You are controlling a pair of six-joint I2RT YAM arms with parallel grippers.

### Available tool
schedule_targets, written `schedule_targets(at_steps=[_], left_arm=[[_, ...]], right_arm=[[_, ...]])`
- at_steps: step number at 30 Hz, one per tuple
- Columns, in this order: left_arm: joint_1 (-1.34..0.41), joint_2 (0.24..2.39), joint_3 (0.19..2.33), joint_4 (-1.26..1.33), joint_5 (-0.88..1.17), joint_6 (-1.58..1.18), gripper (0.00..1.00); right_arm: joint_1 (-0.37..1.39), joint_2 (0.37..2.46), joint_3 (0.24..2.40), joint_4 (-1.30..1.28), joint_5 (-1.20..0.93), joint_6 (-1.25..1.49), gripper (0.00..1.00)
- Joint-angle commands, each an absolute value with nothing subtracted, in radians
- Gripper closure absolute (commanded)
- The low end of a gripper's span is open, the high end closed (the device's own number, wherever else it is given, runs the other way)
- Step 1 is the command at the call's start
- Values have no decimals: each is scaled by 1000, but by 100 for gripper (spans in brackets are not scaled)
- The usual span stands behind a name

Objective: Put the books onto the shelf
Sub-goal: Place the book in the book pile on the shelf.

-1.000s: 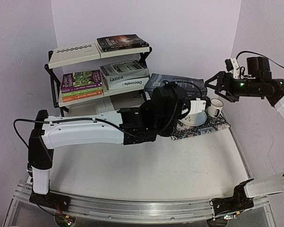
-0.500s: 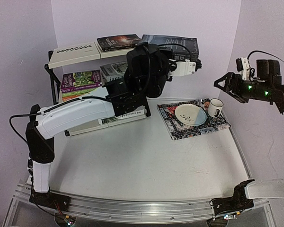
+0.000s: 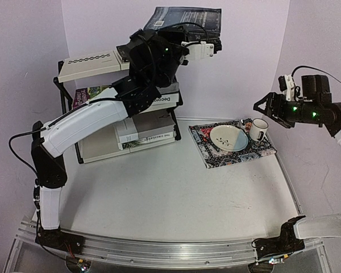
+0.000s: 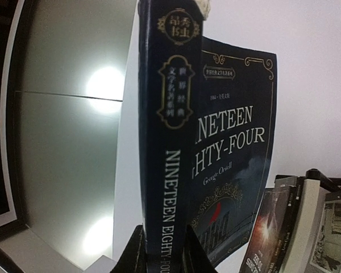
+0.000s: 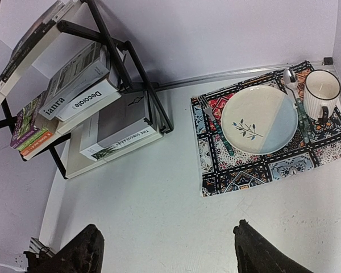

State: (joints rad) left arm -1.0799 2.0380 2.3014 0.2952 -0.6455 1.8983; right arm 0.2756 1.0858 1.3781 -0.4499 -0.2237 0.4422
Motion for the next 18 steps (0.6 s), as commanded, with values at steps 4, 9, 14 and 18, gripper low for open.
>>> schedule_targets(at_steps=[4,9,14,18], left_arm=[[-1003,2007,2366,544,-461,1955,100],[-907,2017,2364,548,-432,1971,100],[-817,1997,2263,545,-446,1964,100],[-763,1996,2219,538,-463,1923,100]], right_arm=[[272,1114,1367,-415,-258,451,21],[272,1126,1356,-395,-280,464,21],[273,1139,1335,-374,-302,480,21],[273,1146,1324,-359,-319,491,21]])
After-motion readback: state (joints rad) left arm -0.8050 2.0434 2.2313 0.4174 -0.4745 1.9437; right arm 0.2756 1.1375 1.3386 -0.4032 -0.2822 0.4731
